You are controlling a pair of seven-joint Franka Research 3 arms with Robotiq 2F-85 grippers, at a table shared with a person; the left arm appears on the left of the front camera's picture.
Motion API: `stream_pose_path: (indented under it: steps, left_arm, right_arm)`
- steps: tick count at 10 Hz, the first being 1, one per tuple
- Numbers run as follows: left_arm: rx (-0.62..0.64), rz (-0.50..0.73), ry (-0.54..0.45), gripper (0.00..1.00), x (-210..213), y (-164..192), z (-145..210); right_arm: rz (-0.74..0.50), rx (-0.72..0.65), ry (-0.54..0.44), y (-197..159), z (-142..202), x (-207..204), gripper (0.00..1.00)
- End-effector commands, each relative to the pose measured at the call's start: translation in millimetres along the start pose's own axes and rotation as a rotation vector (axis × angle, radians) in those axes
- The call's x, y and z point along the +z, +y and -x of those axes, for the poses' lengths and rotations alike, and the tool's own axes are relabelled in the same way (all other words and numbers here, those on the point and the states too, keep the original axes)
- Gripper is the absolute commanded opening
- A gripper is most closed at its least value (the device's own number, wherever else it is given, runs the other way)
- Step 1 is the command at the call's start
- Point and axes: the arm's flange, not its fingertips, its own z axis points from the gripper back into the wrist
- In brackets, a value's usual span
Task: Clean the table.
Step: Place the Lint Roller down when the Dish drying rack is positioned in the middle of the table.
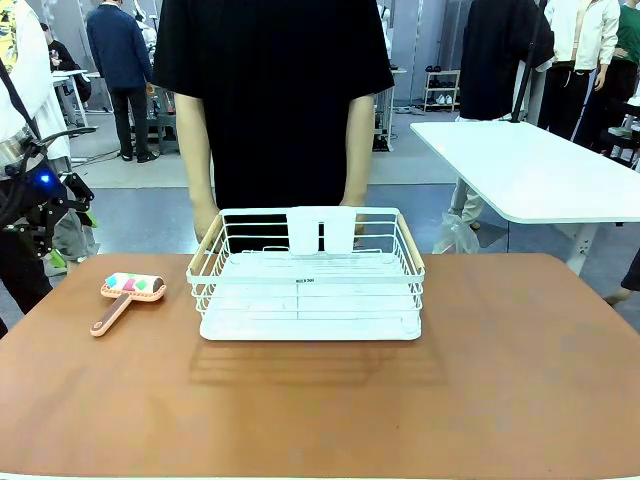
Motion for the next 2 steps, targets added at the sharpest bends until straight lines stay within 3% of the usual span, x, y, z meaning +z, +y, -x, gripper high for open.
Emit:
stream_pose_path:
  steps: [1,2]
  left_arm:
    - [0.003,0.008,-0.003,1.00,-0.2,-0.4,-2.1]
    - [0.003,0.008,-0.003,1.00,-0.2,-0.4,-2.1]
  right_arm:
    - [-0.013,0.009,-0.002,1.6,1.4,0.6,1.00]
    - [-0.013,0.009,-0.002,1.6,1.4,0.6,1.00]
